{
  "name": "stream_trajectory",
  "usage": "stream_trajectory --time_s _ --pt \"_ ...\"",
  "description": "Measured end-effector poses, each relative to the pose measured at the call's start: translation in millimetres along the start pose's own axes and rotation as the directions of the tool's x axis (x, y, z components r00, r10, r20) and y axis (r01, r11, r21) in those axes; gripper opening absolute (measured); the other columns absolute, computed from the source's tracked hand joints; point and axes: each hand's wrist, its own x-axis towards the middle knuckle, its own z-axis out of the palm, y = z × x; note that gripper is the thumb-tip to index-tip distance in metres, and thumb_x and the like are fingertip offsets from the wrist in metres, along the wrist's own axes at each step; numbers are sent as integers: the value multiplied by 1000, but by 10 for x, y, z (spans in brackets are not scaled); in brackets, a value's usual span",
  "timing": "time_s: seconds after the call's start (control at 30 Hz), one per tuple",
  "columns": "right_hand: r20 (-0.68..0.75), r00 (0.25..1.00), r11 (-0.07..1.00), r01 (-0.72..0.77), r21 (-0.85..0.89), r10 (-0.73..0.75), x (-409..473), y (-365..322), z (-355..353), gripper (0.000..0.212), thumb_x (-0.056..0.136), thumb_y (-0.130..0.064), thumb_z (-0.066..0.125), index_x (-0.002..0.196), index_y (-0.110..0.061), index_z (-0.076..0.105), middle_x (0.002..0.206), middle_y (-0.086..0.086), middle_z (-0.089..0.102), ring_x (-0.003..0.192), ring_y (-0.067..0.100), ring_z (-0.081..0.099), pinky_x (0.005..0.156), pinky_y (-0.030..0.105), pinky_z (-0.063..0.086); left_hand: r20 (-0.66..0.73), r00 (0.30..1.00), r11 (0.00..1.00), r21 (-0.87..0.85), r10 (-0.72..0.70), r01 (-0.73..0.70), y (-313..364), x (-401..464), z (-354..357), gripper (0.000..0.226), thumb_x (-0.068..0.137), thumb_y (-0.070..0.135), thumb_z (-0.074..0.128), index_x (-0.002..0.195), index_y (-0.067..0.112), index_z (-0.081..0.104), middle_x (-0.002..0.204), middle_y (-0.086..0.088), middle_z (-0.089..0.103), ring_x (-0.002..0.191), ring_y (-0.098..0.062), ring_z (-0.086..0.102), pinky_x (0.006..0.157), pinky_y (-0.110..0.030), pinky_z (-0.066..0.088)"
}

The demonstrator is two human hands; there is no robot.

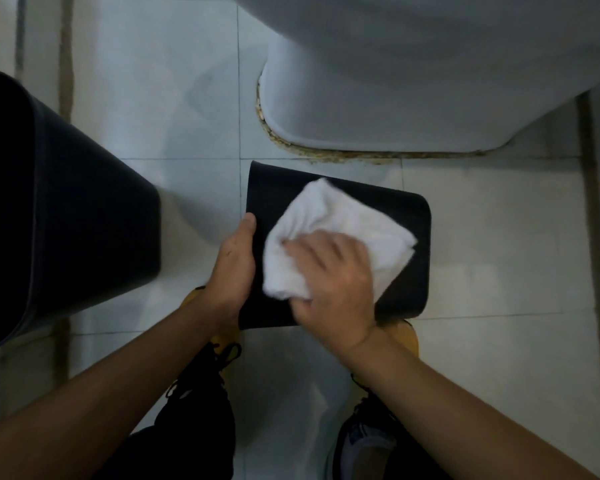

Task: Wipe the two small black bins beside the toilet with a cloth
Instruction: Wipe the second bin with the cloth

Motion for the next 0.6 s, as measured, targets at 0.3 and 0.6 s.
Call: stream_trajectory --time_s 0.3,0.6 --pt "-173 983 992 -80 -94 63 -269 574 -203 28 84 -21 57 101 -7 75 96 14 68 87 33 60 80 41 43 70 995 996 -45 -74 77 -12 -6 -36 42 102 51 33 104 25 66 95 3 77 89 -15 73 71 -29 59" --pt "-96 995 995 15 -100 -25 -470 491 -209 25 71 -22 56 81 -3 71 76 14 56 74 28 49 70 34 29 16 999 997 71 -43 41 -21 7 -73 40 101 54 29 99 29 61 99 2 70 88 -13 69 67 -24 54"
